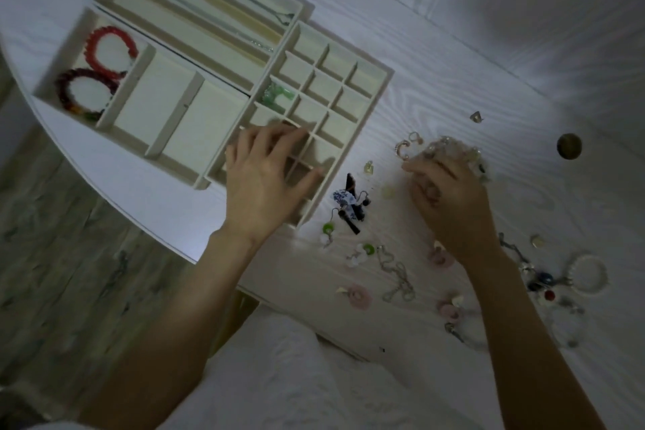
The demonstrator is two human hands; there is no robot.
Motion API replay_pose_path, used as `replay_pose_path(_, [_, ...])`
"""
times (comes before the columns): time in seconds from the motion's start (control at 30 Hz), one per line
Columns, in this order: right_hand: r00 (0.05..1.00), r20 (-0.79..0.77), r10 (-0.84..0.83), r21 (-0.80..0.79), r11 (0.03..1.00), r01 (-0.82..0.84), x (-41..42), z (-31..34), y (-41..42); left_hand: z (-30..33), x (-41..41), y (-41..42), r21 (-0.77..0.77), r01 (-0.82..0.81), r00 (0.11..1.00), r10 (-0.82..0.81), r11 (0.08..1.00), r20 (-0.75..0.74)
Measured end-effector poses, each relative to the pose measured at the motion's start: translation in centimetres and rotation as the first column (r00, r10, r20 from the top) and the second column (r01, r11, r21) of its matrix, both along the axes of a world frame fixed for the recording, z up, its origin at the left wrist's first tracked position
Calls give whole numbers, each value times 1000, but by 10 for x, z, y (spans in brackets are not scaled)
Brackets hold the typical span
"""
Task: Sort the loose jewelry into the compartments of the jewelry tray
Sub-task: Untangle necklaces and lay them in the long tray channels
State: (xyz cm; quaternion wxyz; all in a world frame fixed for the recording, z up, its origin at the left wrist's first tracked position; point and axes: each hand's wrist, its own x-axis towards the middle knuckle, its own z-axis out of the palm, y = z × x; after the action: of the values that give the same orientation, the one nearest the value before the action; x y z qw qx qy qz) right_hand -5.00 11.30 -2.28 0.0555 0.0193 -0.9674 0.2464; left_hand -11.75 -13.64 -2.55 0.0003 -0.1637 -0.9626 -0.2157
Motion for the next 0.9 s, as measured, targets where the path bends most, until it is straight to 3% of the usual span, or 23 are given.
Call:
replay_pose_path(0.17, [987,91,136,-18,991,-134,5,-6,-11,1,3,2,-22,34,999,-34,999,-10])
replay_pose_path(0.33, [990,89,108,-1,994,-108,6,-8,-21,4,3,0,-46,36,999,-35,998,14])
replay_pose_path(0.53, [995,23,98,139,985,-100,-1,-4,-33,4,3,-1,-43,16,998,-14,999,55])
replay_pose_path(0.8, [994,108,27,69,997,-35,-13,-10,-30,4,5,1,-61,-20,998,24,998,64])
replay_pose_path(0.9, [996,67,57,44,997,-60,-11,-9,-29,4,5,1,-76,-23,998,28,997,54])
